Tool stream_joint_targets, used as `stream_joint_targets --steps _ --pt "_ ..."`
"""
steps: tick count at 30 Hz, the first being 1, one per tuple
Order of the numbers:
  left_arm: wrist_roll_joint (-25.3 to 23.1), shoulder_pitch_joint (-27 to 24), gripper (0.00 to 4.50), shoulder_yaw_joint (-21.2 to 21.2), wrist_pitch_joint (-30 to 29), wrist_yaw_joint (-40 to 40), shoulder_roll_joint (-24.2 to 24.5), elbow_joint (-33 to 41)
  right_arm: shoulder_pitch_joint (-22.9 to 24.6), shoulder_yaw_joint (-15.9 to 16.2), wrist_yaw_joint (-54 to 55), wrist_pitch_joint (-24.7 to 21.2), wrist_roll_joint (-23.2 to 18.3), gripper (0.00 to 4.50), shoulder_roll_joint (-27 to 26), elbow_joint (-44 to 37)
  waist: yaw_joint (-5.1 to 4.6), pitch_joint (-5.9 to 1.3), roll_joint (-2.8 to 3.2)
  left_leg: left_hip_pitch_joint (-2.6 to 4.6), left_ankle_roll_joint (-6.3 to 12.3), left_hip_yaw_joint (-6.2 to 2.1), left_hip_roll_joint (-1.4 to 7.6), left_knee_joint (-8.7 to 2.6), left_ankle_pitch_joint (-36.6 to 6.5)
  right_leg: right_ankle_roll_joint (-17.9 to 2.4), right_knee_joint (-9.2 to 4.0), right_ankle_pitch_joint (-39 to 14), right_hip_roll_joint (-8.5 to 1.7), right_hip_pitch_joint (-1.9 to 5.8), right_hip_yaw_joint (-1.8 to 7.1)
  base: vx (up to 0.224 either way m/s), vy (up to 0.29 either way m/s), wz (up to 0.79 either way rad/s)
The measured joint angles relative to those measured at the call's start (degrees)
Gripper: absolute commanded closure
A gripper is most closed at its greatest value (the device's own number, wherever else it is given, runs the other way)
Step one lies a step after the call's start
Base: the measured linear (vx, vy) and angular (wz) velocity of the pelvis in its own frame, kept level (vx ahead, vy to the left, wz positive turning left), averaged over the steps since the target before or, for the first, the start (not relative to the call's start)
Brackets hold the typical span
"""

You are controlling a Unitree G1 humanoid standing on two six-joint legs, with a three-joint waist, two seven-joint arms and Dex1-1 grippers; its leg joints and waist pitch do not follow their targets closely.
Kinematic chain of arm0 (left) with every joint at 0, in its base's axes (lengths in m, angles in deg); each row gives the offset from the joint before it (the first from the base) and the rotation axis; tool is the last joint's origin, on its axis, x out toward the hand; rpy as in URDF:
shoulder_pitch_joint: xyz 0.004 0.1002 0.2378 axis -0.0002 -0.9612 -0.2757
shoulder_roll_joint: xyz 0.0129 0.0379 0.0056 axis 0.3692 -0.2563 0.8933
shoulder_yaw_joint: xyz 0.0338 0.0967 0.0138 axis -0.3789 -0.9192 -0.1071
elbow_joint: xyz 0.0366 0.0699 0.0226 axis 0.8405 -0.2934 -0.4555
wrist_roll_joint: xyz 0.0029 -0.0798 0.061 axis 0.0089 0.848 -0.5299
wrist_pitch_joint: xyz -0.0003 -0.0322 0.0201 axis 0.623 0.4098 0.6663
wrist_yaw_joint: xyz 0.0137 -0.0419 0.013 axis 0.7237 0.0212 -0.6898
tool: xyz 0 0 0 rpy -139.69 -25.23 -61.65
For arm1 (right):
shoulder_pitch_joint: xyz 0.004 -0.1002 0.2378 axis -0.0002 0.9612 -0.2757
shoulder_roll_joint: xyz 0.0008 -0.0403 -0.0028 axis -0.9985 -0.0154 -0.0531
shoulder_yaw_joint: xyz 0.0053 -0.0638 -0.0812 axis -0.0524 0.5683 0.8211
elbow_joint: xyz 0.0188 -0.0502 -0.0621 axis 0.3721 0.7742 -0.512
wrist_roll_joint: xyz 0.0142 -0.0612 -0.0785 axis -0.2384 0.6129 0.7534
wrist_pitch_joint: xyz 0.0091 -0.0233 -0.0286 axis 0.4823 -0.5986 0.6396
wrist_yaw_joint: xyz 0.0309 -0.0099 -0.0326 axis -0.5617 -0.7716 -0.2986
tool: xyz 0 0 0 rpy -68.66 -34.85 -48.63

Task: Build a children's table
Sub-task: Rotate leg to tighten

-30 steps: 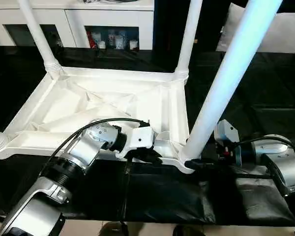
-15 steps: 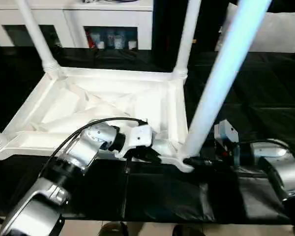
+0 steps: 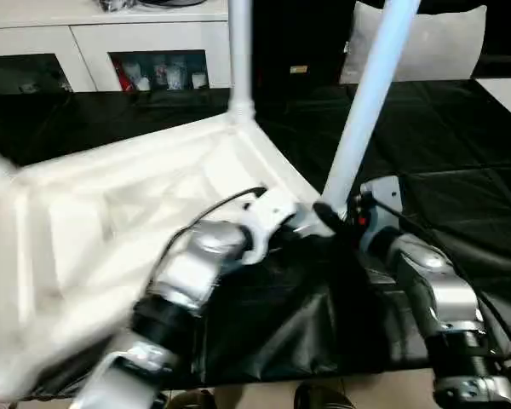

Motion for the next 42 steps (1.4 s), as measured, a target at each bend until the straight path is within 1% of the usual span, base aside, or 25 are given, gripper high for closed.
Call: stream_joint_targets --steps 3,5,8,9,11,12,14,17,19,21,25,29,31,33,36,37,40,42 --pt "-0.15 0.11 4.5 -0.51 0.28 0.12 0.2 0.13 0.47 0.39 -0.06 2.13 0.21 1.12 -0.15 0.18 0.29 -0.01 0.02 -0.02 0.0 -0.02 0.0 -0.12 0.0 -0.03 0.01 0.02 0.0 -0.01 -0.04 0.0 0.0 0.0" --pt "-0.31 0.11 4.5 -1.01 0.76 0.0 0.42 0.23 0.93 0.57 -1.06 3.24 0.41 0.79 0.69 0.14 0.43 -0.02 0.04 -0.05 0.0 -0.02 0.0 -0.14 0.0 -0.17 0.01 0.1 0.0 -0.02 -0.05 0.0 0.0 0.0" --pt "-0.38 0.11 4.5 -1.71 2.07 -1.27 1.53 0.33 1.56 1.25 -4.66 4.98 0.46 0.61 3.1 0.2 0.69 -0.01 0.09 -0.07 0.01 -0.06 0.01 -0.17 0.0 -0.26 0.03 0.16 0.0 -0.03 -0.1 0.0 0.0 0.0" --pt "-0.38 0.11 4.5 -1.93 2.64 -1.94 2.04 0.36 1.61 1.48 -5.83 5.54 0.46 0.47 3.86 0.34 0.75 0.01 0.15 -0.08 0.01 -0.06 0.02 -0.17 0.0 -0.26 0.04 0.16 0.0 -0.05 -0.11 0.0 0.0 0.0" --pt "-0.39 0.11 4.5 -2.69 4.72 -3.81 3.86 0.36 1.81 2.25 -10.29 7.76 0.43 0.26 7.06 0.51 0.96 -0.02 0.41 -0.09 0.01 -0.06 0.02 -0.17 0.0 -0.26 0.04 0.16 0.0 -0.05 -0.12 0.0 0.0 0.0" --pt "-0.31 0.09 4.5 -3.08 6.46 -5.78 5.19 0.36 1.82 3.09 -14.26 9.46 -0.07 0.18 9.05 0.49 1.0 -0.03 0.43 -0.09 0.01 -0.07 0.03 -0.18 0.0 -0.26 0.06 0.16 0.0 -0.06 -0.15 0.0 0.0 0.0" --pt "0.12 -0.17 4.5 -3.43 8.37 -8.06 6.4 0.36 1.82 3.12 -18.48 10.72 -0.7 0.02 11.65 0.44 1.29 -0.03 0.43 -0.09 0.02 -0.08 0.06 -0.16 0.01 -0.26 0.07 0.15 0.01 -0.04 -0.17 0.0 0.0 0.0" --pt "1.1 -0.52 4.5 -4.25 11.21 -12.77 8.77 0.35 2.65 3.95 -27.22 11.06 -2.9 0.02 15.99 -1.01 1.86 -0.04 0.47 -0.11 0.29 -0.08 0.06 -0.14 0.17 -0.27 0.08 0.16 0.01 -0.03 -0.17 0.0 0.0 0.0" --pt "2.53 -0.79 4.5 -4.43 13.57 -17.09 11.45 0.34 2.87 4.04 -32.64 10.69 -4.32 0.02 18.67 -2.15 2.24 -0.04 0.46 -0.1 0.3 -0.08 0.11 -0.11 0.18 -0.27 0.12 0.16 0.02 0.0 -0.21 0.0 0.0 0.0" --pt "2.99 -0.79 4.5 -4.49 15.41 -20.37 13.39 0.21 2.87 4.63 -34.92 11.17 -4.39 0.02 20.11 -2.36 2.71 -0.04 0.46 -0.1 0.29 -0.07 0.13 -0.04 0.18 -0.31 0.12 0.19 0.02 0.04 -0.21 0.0 0.0 0.0" --pt "4.14 -0.57 4.5 -5.89 20.19 -26.5 16.28 -0.94 2.87 8.03 -39.84 13.76 -3.8 0.02 22.22 -2.27 3.54 -0.04 0.45 -0.13 0.13 -0.03 0.07 0.07 0.08 -0.31 0.1 0.19 -0.04 0.09 -0.12 0.0 0.0 0.0" --pt "5.78 0.28 4.5 -6.23 22.81 -33.28 19.44 -2.32 2.78 9.85 -44.94 13.67 -3.9 0.02 24.0 -2.28 3.63 -0.01 0.32 -0.13 0.11 -0.02 0.08 0.1 0.06 -0.33 0.13 0.2 -0.04 0.1 -0.12 0.0 0.0 0.0" --pt "6.32 0.41 4.5 -6.22 23.6 -35.58 20.67 -2.67 2.77 10.37 -46.37 13.34 -3.93 0.29 24.31 -2.28 3.61 -0.02 0.3 -0.12 0.09 -0.02 0.09 0.1 0.06 -0.34 0.16 0.2 -0.04 0.1 -0.12 0.0 0.0 0.0" --pt "6.46 0.86 4.5 -6.32 24.21 -37.42 21.1 -3.18 2.77 10.96 -47.54 12.99 -4.03 0.36 24.28 -2.28 3.64 -0.02 0.3 -0.14 0.1 -0.02 0.09 0.12 0.06 -0.34 0.16 0.2 -0.04 0.1 -0.11 0.0 0.0 0.0" --pt "6.74 1.91 4.5 -6.65 24.45 -38.45 21.15 -4.23 2.77 11.99 -48.23 13.01 -4.21 0.7 24.12 -2.1 3.65 0.01 0.25 -0.16 0.1 -0.02 0.09 0.14 0.06 -0.34 0.16 0.21 -0.04 0.1 -0.11 0.0 0.0 0.0" --pt "6.76 1.96 4.5 -6.65 24.47 -38.5 21.15 -4.25 2.77 12.12 -48.26 13.01 -4.28 0.7 24.04 -2.03 3.64 0.01 0.25 -0.15 0.1 -0.02 0.08 0.15 0.06 -0.34 0.16 0.21 -0.04 0.1 -0.11 0.0 0.0 0.0" --pt "6.82 2.04 4.5 -6.66 25.19 -38.61 21.08 -4.85 2.77 12.33 -48.77 12.4 -4.79 1.03 24.03 -2.01 3.66 0.01 0.25 -0.15 0.1 -0.02 0.09 0.15 0.06 -0.34 0.17 0.21 -0.04 0.1 -0.12 0.0 0.0 0.0" --pt "6.86 2.12 4.5 -6.66 25.83 -38.83 21.06 -5.38 2.77 12.38 -49.03 11.82 -5.01 1.12 23.95 -2.01 3.66 0.01 0.25 -0.15 0.1 -0.02 0.1 0.15 0.06 -0.34 0.17 0.21 -0.04 0.1 -0.13 0.0 0.0 0.0"
